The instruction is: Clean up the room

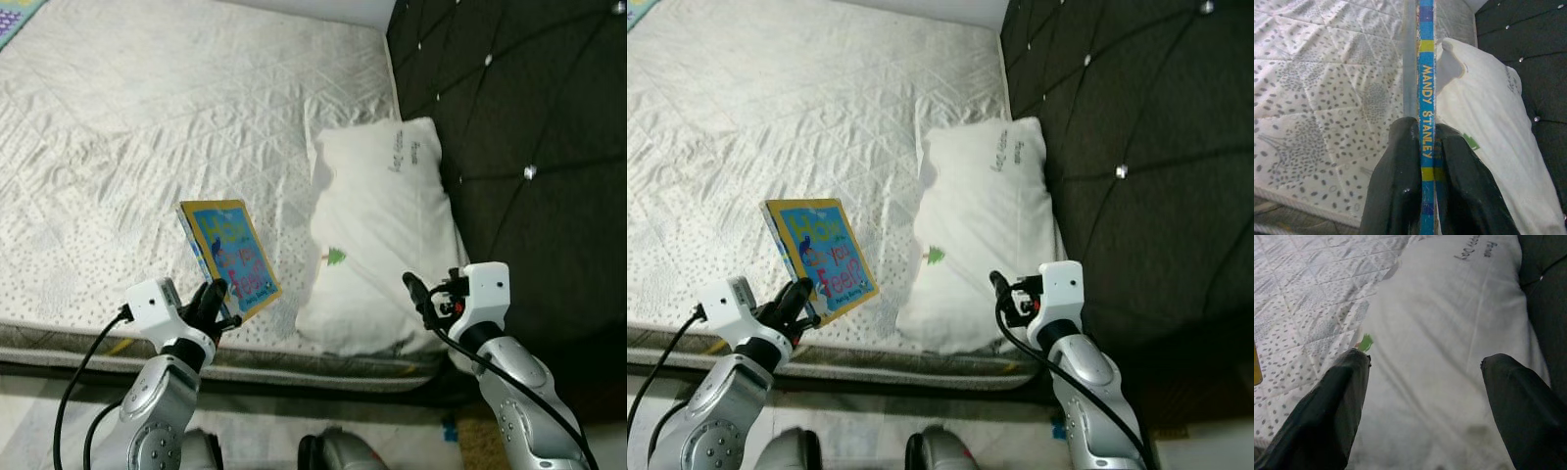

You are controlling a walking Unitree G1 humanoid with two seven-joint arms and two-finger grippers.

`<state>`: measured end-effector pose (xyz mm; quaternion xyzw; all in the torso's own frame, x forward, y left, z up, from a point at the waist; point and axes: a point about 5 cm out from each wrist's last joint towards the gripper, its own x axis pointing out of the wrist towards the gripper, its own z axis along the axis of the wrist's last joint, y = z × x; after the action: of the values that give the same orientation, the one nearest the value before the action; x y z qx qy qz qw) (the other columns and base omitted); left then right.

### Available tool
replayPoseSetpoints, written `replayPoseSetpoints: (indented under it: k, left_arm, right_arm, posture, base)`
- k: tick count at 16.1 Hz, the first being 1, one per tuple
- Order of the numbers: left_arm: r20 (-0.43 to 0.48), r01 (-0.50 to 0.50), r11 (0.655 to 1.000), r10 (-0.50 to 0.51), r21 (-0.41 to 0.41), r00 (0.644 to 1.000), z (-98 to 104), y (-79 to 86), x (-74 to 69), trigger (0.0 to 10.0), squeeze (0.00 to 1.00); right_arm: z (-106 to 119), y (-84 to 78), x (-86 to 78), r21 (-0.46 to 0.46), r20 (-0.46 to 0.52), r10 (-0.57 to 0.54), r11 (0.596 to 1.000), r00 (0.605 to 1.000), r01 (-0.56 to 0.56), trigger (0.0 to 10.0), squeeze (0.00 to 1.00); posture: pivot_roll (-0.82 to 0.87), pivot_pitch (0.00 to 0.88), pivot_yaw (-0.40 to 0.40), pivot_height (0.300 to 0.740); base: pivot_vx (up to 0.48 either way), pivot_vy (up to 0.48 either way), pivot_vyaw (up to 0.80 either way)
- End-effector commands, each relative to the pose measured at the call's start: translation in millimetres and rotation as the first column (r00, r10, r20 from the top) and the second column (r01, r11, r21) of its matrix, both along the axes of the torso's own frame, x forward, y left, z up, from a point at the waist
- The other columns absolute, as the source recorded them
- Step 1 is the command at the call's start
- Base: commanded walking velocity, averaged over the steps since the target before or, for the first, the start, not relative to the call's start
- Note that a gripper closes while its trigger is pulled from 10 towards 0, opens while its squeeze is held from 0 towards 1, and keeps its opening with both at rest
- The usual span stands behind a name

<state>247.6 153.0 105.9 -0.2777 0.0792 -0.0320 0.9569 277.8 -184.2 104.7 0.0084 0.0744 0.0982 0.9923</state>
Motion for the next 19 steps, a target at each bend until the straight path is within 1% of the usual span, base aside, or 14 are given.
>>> replayPoseSetpoints:
  k: [1, 2, 5, 9, 11, 12, 13, 14, 15, 19]
  left_arm:
    - [0.041, -0.004, 1.000, 0.004, -0.005, 0.999, 8.3, -2.7, -0.3, 10.0, 0.00]
    - [0.046, -0.009, 1.000, 0.009, -0.001, 0.999, 8.9, -2.1, 0.4, 10.0, 0.00]
    - [0.110, -0.045, 0.999, 0.046, -0.010, 0.993, 18.8, 2.7, 3.9, 10.0, 0.00]
    - [0.120, -0.055, 0.999, 0.055, -0.004, 0.991, 20.1, 3.3, 4.2, 10.0, 0.00]
    - [0.143, -0.073, 0.997, 0.073, -0.006, 0.987, 23.2, 4.9, 3.9, 10.0, 0.00]
    - [0.147, -0.077, 0.997, 0.077, -0.007, 0.986, 23.7, 5.4, 4.1, 10.0, 0.00]
    - [0.144, -0.115, 0.993, 0.114, 0.001, 0.983, 22.6, 9.9, 4.8, 10.0, 0.00]
    - [0.148, -0.123, 0.992, 0.121, 0.001, 0.982, 22.5, 11.6, 5.3, 10.0, 0.00]
    - [0.172, -0.131, 0.991, 0.126, 0.021, 0.977, 25.0, 13.9, 5.2, 10.0, 0.00]
    - [0.227, -0.126, 0.992, 0.117, 0.028, 0.967, 32.3, 15.3, 5.9, 10.0, 0.00]
  right_arm:
    - [-4.0, -3.2, -2.5, -0.003, -0.021, -0.007, 1.000, 1.000, 0.007, 10.0, 0.00]
    - [-3.9, -2.9, -2.0, -0.002, -0.020, -0.007, 1.000, 1.000, 0.007, 10.0, 0.00]
    - [-3.7, -2.1, 0.2, -0.002, -0.017, -0.006, 1.000, 1.000, 0.006, 10.0, 0.00]
    - [-3.6, 0.7, 3.5, 0.003, -0.014, 0.008, 1.000, 1.000, -0.007, 10.0, 0.00]
    - [-3.7, 3.2, 6.2, 0.007, -0.013, 0.018, 1.000, 1.000, -0.018, 10.0, 0.00]
    - [-3.7, 3.7, 6.8, 0.007, -0.011, 0.019, 1.000, 1.000, -0.019, 10.0, 0.00]
    - [-3.8, 5.6, 8.5, 0.008, -0.009, 0.024, 1.000, 1.000, -0.024, 10.0, 0.00]
    - [-3.8, 6.6, 9.6, 0.009, -0.007, 0.027, 1.000, 1.000, -0.027, 10.0, 0.00]
    - [-4.0, 7.4, 10.6, 0.010, -0.005, 0.031, 0.999, 0.999, -0.031, 10.0, 0.00]
    - [-4.9, 9.7, 13.0, 0.010, -0.001, 0.041, 0.999, 0.999, -0.041, 10.0, 0.00]
  posture:
    - [-0.06, 0.235, -0.148, 0.631]
    - [-0.06, 0.233, -0.147, 0.621]
    - [-0.05, 0.228, -0.148, 0.621]
    - [-0.04, 0.218, -0.155, 0.621]
    - [-0.03, 0.210, -0.156, 0.592]
    - [-0.03, 0.208, -0.156, 0.587]
    - [-0.03, 0.203, -0.156, 0.587]
    - [-0.03, 0.200, -0.156, 0.587]
    - [-0.03, 0.196, -0.156, 0.587]
    - [-0.02, 0.185, -0.155, 0.587]
  base:
    - [0.000, 0.000, 0.00]
    - [0.000, 0.000, 0.00]
    - [0.000, 0.000, 0.00]
    - [0.000, 0.000, 0.00]
    - [0.000, 0.000, 0.00]
    - [0.000, 0.000, 0.00]
    - [0.000, 0.000, 0.00]
    - [0.000, 0.000, 0.00]
    - [0.000, 0.000, 0.00]
    - [0.000, 0.000, 0.00]
